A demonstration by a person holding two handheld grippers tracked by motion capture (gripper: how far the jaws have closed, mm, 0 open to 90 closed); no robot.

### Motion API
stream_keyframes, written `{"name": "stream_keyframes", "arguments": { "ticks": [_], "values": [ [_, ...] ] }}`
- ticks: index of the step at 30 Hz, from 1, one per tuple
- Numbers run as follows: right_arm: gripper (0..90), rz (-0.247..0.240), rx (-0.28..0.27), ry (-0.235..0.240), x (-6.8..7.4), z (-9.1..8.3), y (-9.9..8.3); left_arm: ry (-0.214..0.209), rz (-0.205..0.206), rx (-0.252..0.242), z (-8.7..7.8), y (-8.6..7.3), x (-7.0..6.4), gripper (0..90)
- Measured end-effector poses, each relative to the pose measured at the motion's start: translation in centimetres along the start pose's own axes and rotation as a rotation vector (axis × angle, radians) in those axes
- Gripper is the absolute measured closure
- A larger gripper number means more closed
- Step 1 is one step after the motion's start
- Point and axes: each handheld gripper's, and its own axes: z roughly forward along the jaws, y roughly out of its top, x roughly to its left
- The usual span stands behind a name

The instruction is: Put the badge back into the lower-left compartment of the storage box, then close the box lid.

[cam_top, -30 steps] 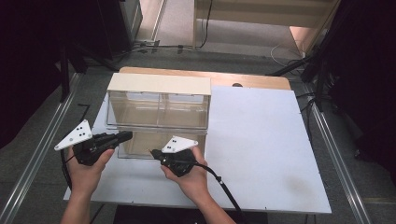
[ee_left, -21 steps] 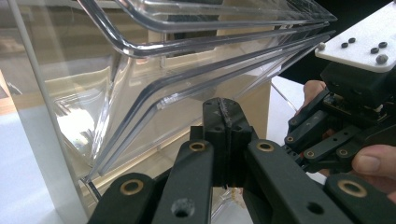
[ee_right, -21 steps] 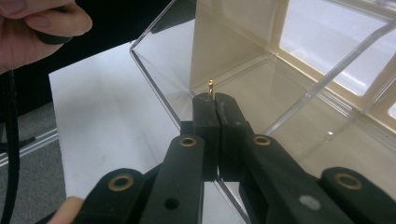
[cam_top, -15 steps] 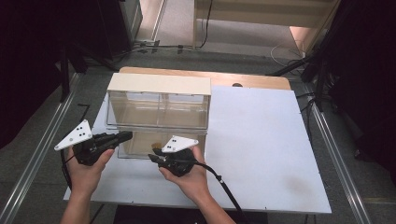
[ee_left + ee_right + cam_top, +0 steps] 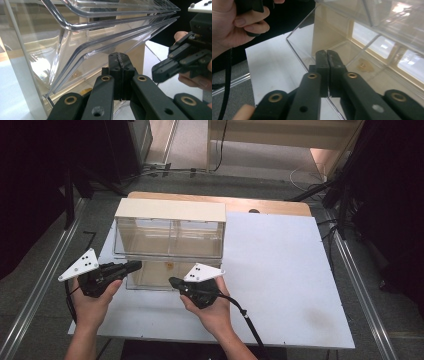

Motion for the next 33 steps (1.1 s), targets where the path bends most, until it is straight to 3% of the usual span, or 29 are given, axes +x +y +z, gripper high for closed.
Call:
{"name": "stream_keyframes", "arguments": {
  "ticks": [19,33],
  "values": [
    [88.6,0.049,-0.048,-0.062,-2.4,-5.2,0.3,0.002,-0.003,0.004,-0.1,0.0,0.2,90.0],
    [88.6,0.073,-0.080,-0.090,-3.6,-7.7,0.3,0.000,-0.012,0.011,0.0,-0.1,0.2,90.0]
  ]
}}
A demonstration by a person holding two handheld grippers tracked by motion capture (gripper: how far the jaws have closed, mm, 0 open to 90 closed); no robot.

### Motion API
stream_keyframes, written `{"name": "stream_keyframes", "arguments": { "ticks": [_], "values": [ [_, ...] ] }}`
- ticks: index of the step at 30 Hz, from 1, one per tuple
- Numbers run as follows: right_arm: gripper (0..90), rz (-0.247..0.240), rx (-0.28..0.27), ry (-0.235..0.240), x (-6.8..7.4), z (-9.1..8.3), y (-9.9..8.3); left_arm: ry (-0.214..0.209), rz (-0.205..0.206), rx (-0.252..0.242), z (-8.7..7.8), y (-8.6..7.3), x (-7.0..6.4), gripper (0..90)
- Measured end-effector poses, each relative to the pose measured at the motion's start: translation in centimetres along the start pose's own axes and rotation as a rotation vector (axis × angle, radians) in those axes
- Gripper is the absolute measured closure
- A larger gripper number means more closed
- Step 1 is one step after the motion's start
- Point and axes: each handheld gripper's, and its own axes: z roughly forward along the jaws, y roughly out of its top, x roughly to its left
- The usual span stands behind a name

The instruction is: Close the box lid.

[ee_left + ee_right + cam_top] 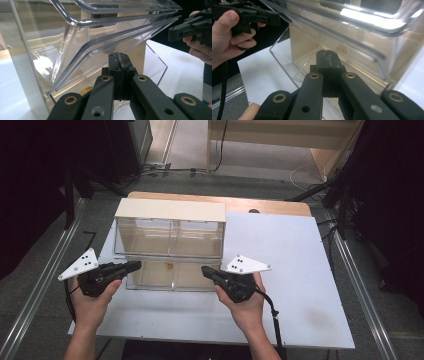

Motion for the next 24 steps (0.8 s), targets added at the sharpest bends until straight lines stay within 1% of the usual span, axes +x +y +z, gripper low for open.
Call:
{"name": "stream_keyframes", "arguments": {
  "ticks": [3,7,10,15,20,24],
  "values": [
    [88.6,-0.002,-0.005,-0.008,-0.2,-0.4,0.1,-0.005,-0.003,0.001,0.0,0.0,0.0,90.0],
    [88.7,0.011,-0.008,-0.020,-0.5,-0.7,0.2,-0.014,-0.006,0.007,-0.1,0.0,0.1,90.0],
    [88.6,0.008,-0.005,-0.021,-0.6,-0.9,0.2,-0.019,-0.009,0.007,-0.1,0.0,0.1,90.0],
    [88.6,0.010,-0.011,-0.015,-0.6,-1.1,0.1,-0.019,-0.010,0.013,-0.4,0.0,0.1,90.0],
    [88.6,0.012,-0.015,-0.018,-0.7,-1.5,0.0,-0.013,-0.020,0.012,-0.6,0.0,0.3,90.0],
    [88.6,0.016,-0.013,-0.023,-0.8,-1.6,-0.2,-0.014,-0.020,0.017,-0.7,-0.1,0.4,90.0]
  ]
}}
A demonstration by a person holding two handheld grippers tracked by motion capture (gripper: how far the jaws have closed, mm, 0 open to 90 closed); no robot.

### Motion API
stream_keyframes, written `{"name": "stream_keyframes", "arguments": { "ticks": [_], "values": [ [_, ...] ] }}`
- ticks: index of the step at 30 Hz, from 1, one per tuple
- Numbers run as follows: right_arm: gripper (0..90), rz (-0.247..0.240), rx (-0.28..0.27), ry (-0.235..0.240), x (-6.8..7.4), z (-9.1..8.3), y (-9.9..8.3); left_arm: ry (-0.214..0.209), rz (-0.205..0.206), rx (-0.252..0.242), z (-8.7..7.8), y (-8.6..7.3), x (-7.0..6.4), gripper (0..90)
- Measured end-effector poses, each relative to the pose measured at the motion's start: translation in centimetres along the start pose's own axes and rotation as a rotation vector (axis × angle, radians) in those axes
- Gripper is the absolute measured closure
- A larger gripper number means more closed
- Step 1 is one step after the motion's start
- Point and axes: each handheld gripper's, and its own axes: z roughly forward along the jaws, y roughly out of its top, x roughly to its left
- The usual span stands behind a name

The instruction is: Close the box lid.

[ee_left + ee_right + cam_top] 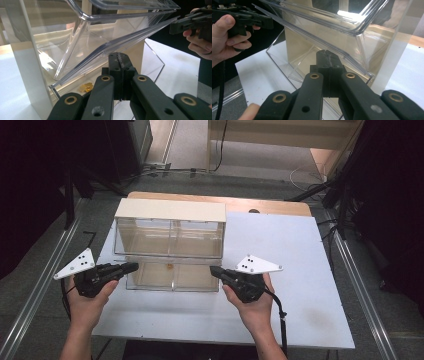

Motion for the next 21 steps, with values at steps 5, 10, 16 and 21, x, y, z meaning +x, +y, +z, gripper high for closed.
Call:
{"name": "stream_keyframes", "arguments": {
  "ticks": [5,10,16,21],
  "values": [
    [88.6,0.000,0.007,0.004,0.0,0.0,-0.2,0.001,-0.001,0.002,-0.2,-0.2,-0.1,90.0],
    [88.7,-0.006,0.015,0.003,0.1,0.0,-0.5,0.003,-0.009,0.004,-0.6,-0.5,0.1,90.0],
    [88.6,-0.007,0.019,0.012,0.2,-0.2,-1.0,-0.002,-0.007,0.015,-0.9,-0.8,0.1,90.0],
    [88.6,0.001,0.027,0.019,0.3,-0.3,-1.6,-0.010,-0.007,0.026,-1.1,-1.0,0.1,90.0]
  ]
}}
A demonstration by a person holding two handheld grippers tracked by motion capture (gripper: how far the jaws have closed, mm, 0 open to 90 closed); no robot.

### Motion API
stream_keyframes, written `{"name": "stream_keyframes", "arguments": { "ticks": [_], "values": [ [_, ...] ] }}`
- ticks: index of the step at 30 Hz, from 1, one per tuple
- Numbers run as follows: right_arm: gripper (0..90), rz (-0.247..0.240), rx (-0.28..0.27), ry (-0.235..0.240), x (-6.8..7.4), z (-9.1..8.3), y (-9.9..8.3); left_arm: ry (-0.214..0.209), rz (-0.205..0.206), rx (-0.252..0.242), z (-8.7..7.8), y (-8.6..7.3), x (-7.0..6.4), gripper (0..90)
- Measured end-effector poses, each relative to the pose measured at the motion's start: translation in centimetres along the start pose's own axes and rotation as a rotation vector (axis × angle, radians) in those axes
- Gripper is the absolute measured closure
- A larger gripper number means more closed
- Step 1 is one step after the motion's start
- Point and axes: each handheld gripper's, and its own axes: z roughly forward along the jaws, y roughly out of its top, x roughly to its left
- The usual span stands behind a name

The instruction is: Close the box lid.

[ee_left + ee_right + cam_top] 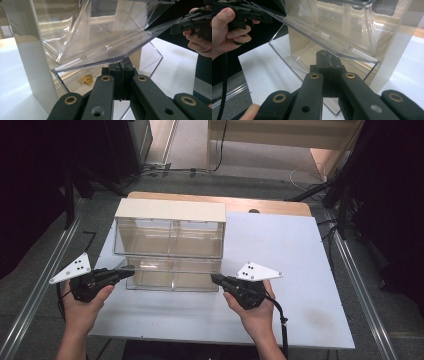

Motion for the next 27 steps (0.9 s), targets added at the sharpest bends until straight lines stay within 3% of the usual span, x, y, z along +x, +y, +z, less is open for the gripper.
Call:
{"name": "stream_keyframes", "arguments": {
  "ticks": [27],
  "values": [
    [88.6,-0.008,0.030,0.004,-0.1,0.1,-2.7,-0.010,-0.012,0.073,-0.8,-2.0,0.5,90.0]
  ]
}}
